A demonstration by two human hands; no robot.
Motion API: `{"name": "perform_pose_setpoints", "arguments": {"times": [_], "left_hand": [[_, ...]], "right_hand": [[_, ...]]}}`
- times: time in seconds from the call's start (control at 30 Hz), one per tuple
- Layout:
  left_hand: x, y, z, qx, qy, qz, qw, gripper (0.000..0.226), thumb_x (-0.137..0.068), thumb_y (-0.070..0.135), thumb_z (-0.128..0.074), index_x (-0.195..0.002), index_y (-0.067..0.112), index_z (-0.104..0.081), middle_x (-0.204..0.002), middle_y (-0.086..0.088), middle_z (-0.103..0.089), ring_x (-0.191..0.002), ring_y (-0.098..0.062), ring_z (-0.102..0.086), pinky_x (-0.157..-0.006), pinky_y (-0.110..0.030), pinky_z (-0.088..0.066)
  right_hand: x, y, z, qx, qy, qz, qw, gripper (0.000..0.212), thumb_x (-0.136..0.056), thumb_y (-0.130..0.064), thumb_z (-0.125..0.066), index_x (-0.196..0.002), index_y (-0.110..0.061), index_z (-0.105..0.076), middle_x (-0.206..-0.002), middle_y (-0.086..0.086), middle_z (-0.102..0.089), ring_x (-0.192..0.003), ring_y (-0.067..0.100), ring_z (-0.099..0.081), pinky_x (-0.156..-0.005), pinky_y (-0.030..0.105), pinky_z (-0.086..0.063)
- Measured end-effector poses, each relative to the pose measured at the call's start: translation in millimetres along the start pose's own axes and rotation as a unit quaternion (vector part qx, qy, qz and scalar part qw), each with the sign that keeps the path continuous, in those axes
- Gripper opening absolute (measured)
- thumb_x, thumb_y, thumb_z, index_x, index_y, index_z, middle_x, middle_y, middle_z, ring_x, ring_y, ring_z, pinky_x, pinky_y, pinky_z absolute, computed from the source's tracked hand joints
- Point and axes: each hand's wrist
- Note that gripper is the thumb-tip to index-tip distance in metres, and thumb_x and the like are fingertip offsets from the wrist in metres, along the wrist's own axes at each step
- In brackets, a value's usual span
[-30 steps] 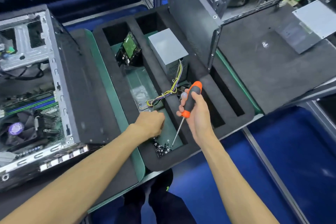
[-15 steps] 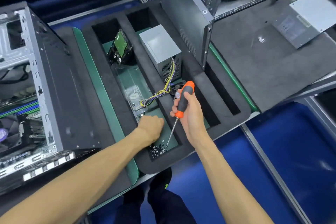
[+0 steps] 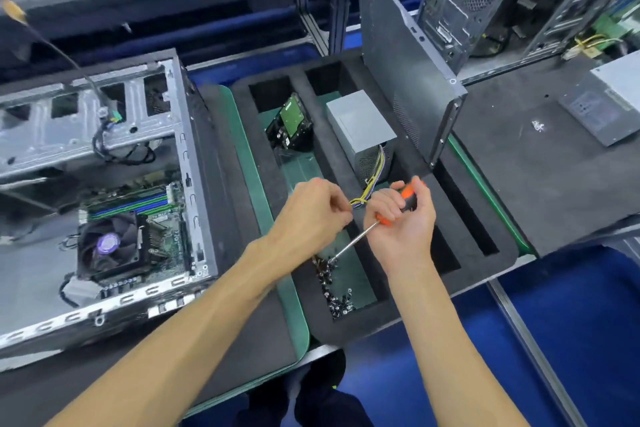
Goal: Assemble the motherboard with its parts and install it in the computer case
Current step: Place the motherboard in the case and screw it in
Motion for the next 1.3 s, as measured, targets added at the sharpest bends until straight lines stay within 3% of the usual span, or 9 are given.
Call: {"name": "perform_pose_setpoints", "arguments": {"times": [0.13, 0.27, 0.37, 0.53, 0.7, 0.8, 0.93, 1.17, 1.3], "left_hand": [[21.7, 13.8, 51.2, 0.061, 0.042, -0.048, 0.996, 0.015, -0.084, 0.019, -0.076, -0.073, 0.029, -0.073, -0.062, 0.015, -0.067, -0.062, 0.002, -0.064, -0.063, -0.014, -0.049], [48.0, 6.1, 103.7, 0.153, 0.112, -0.052, 0.980, 0.010, -0.086, 0.015, -0.075, -0.079, 0.022, -0.076, -0.066, 0.009, -0.071, -0.060, -0.005, -0.068, -0.059, -0.014, -0.049], [66.4, -14.6, 139.7, 0.237, 0.144, -0.048, 0.960, 0.005, -0.088, 0.010, -0.074, -0.085, 0.013, -0.078, -0.072, 0.001, -0.075, -0.066, -0.012, -0.072, -0.062, -0.016, -0.054], [88.1, -49.4, 172.1, 0.394, 0.095, -0.001, 0.914, 0.007, -0.088, 0.006, -0.074, -0.093, 0.003, -0.077, -0.081, -0.015, -0.076, -0.076, -0.029, -0.075, -0.071, -0.030, -0.060], [98.8, -73.3, 193.7, 0.476, 0.081, 0.011, 0.876, 0.012, -0.086, 0.003, -0.074, -0.096, -0.003, -0.076, -0.082, -0.019, -0.074, -0.077, -0.029, -0.074, -0.069, -0.027, -0.060], [103.2, -86.6, 206.9, 0.493, 0.062, 0.021, 0.867, 0.008, -0.084, 0.007, -0.077, -0.091, 0.003, -0.079, -0.089, -0.022, -0.075, -0.080, -0.030, -0.074, -0.083, -0.041, -0.061], [106.8, -102.0, 218.4, 0.490, 0.048, 0.015, 0.871, 0.014, -0.076, 0.018, -0.080, -0.090, 0.013, -0.081, -0.090, -0.018, -0.076, -0.085, -0.032, -0.075, -0.104, -0.064, -0.044], [104.6, -128.1, 227.2, 0.483, 0.073, 0.000, 0.872, 0.006, -0.084, 0.012, -0.077, -0.089, 0.011, -0.081, -0.086, -0.016, -0.076, -0.082, -0.031, -0.075, -0.088, -0.047, -0.060], [102.4, -135.8, 232.5, 0.406, 0.132, -0.036, 0.904, 0.005, -0.088, 0.009, -0.075, -0.092, 0.009, -0.078, -0.079, -0.008, -0.077, -0.075, -0.022, -0.076, -0.071, -0.024, -0.061]], "right_hand": [[6.4, 35.1, -28.9, 0.012, -0.009, -0.003, 1.000, 0.035, -0.098, -0.034, -0.063, -0.072, -0.014, -0.052, -0.059, -0.007, -0.032, -0.041, 0.009, -0.030, -0.037, 0.019, -0.032], [19.6, 70.1, -50.8, 0.011, -0.090, 0.003, 0.996, 0.039, -0.099, -0.045, -0.061, -0.077, -0.014, -0.050, -0.071, -0.002, -0.044, -0.059, 0.014, -0.046, -0.062, 0.026, -0.045], [30.2, 91.0, -63.3, 0.008, -0.129, 0.017, 0.991, 0.036, -0.100, -0.043, -0.059, -0.078, -0.016, -0.048, -0.076, -0.001, -0.043, -0.065, 0.015, -0.047, -0.069, 0.026, -0.041], [39.3, 125.3, -82.2, 0.007, -0.143, 0.063, 0.988, 0.046, -0.101, -0.041, -0.056, -0.065, -0.013, -0.051, -0.073, -0.001, -0.039, -0.063, 0.014, -0.040, -0.062, 0.025, -0.038], [44.2, 157.3, -93.2, 0.020, -0.148, 0.080, 0.986, 0.042, -0.098, -0.042, -0.059, -0.068, -0.014, -0.050, -0.072, -0.001, -0.039, -0.064, 0.013, -0.038, -0.062, 0.023, -0.036], [47.2, 172.8, -99.2, 0.025, -0.160, 0.095, 0.982, 0.048, -0.099, -0.044, -0.057, -0.063, -0.012, -0.052, -0.070, -0.001, -0.039, -0.063, 0.013, -0.038, -0.059, 0.024, -0.037], [49.9, 189.9, -104.9, 0.045, -0.170, 0.119, 0.977, 0.053, -0.099, -0.045, -0.056, -0.057, -0.012, -0.054, -0.069, -0.002, -0.038, -0.061, 0.012, -0.039, -0.059, 0.023, -0.037], [39.4, 217.6, -107.2, 0.077, -0.159, 0.157, 0.972, 0.043, -0.101, -0.046, -0.055, -0.071, -0.017, -0.047, -0.071, -0.001, -0.038, -0.059, 0.014, -0.040, -0.060, 0.024, -0.036], [26.8, 229.5, -110.7, 0.093, -0.160, 0.151, 0.971, 0.039, -0.100, -0.047, -0.057, -0.079, -0.017, -0.042, -0.071, 0.000, -0.039, -0.057, 0.015, -0.040, -0.059, 0.025, -0.038]]}}
Point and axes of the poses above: each hand's wrist, its own x-axis away from the middle knuckle, its own z-axis out of the back of the hand, y = z × x
